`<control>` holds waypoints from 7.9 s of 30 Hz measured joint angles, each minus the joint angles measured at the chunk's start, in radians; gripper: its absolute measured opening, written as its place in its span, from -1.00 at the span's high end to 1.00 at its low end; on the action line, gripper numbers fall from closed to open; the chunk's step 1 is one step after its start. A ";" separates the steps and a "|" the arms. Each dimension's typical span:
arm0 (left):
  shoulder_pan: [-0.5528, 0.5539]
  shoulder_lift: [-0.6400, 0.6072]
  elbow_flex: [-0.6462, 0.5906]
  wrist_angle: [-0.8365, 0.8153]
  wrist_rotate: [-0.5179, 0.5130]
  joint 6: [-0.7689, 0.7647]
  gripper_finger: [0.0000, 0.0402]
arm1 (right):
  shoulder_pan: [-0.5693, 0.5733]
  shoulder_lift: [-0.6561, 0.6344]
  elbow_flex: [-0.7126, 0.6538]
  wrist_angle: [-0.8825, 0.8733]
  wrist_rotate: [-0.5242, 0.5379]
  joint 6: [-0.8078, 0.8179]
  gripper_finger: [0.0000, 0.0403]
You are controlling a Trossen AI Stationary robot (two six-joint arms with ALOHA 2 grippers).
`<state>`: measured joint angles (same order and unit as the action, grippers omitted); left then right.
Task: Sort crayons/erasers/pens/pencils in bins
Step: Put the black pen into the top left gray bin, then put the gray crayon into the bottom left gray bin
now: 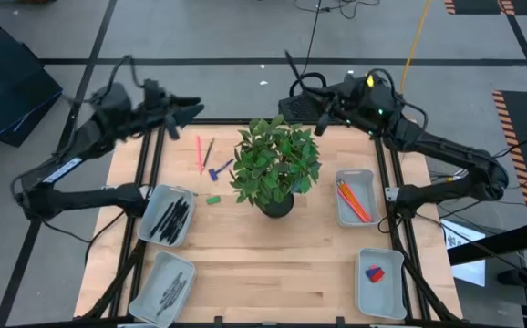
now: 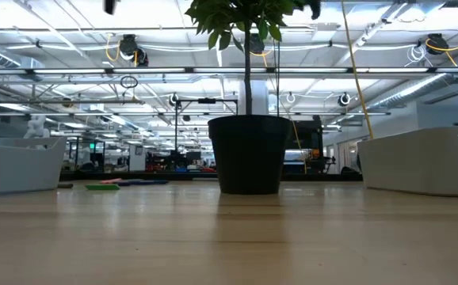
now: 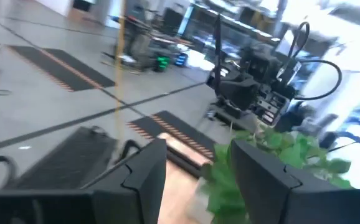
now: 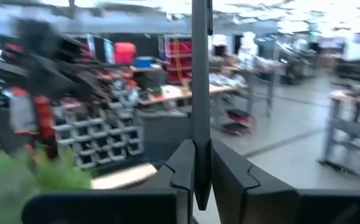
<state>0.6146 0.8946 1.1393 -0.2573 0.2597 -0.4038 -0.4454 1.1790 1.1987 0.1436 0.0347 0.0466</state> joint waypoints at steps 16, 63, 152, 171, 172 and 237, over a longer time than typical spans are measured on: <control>0.074 0.405 0.296 0.282 0.266 0.282 -0.44 | 0.002 0.185 0.194 0.128 -0.305 0.125 0.85; -0.168 0.637 0.323 0.738 0.159 0.144 0.83 | 0.011 0.206 0.193 0.135 -0.371 0.085 0.52; -0.421 0.422 0.012 -1.093 -0.191 -0.553 0.09 | 0.205 -0.182 0.192 -0.694 -0.084 0.013 -0.21; -0.186 0.998 0.076 -1.059 -0.208 0.215 -0.26 | 0.205 -0.169 0.192 -0.694 -0.056 0.097 -0.21; -0.192 1.010 0.076 -1.064 -0.209 0.217 -0.27 | 0.205 -0.169 0.192 -0.694 -0.056 0.098 -0.21; -0.296 0.561 -0.034 -1.021 -0.409 0.252 0.93 | 0.205 -0.169 0.192 -0.721 -0.032 0.100 -0.21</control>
<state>0.3183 1.4560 1.1052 -1.2783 -0.1497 -0.1518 -0.2401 1.0100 1.3911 -0.5774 0.0030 0.1469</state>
